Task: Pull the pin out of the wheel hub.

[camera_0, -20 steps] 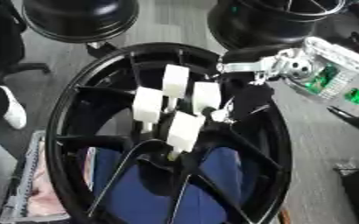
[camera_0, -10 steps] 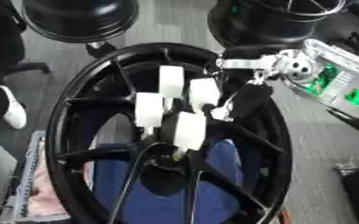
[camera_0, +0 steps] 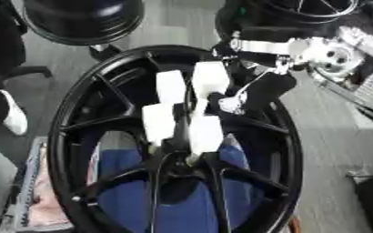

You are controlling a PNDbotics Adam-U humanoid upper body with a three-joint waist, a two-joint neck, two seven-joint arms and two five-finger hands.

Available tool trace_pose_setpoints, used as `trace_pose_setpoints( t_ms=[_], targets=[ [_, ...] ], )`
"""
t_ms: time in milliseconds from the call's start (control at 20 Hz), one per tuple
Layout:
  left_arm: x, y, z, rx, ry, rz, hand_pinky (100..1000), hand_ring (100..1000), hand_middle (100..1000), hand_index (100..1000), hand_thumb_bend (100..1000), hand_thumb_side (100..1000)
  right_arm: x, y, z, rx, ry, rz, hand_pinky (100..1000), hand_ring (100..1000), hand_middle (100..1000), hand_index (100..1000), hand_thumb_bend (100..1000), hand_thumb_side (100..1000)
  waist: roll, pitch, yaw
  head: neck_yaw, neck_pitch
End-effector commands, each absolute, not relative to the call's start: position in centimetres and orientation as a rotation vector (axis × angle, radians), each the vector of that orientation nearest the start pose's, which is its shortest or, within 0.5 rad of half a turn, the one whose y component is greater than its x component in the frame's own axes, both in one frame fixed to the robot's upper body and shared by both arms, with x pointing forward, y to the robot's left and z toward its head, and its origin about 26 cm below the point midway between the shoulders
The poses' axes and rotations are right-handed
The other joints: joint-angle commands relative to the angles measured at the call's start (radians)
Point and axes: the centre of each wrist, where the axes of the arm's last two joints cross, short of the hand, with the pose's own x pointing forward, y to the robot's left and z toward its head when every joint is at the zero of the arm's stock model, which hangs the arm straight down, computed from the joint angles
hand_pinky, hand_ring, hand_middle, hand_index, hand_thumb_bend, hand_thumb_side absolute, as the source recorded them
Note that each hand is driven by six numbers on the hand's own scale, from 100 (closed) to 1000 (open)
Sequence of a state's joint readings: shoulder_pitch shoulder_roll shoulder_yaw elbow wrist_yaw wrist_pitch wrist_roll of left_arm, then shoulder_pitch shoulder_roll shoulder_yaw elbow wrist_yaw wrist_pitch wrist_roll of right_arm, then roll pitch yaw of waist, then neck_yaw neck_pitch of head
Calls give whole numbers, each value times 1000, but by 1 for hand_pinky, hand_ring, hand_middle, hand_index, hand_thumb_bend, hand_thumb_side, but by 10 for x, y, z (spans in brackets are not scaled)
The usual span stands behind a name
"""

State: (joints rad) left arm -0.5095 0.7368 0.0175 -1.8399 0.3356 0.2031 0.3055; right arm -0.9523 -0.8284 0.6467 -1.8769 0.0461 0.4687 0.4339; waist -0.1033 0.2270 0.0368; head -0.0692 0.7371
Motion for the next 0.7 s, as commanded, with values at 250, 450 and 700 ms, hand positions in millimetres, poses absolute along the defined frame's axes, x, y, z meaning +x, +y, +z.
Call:
trace_pose_setpoints(
  t_ms=[250,450,700],
  targets=[
    [318,336,296,481,-2185,-127,775,851,720,819,209,727,324,-232,346,-658,-1680,1295,775,618,392,549,100,121,15,-28,-31,44,-9],
    [313,346,294,541,-2181,-99,776,851,721,820,210,721,339,-289,342,-848,-1585,1076,780,622,405,559,100,100,22,-31,-49,64,-16],
    [308,351,294,581,-2186,-86,777,851,717,820,211,717,345,-350,329,-1016,-1524,892,805,666,444,589,100,100,28,-29,-52,77,-21]
  ],
)
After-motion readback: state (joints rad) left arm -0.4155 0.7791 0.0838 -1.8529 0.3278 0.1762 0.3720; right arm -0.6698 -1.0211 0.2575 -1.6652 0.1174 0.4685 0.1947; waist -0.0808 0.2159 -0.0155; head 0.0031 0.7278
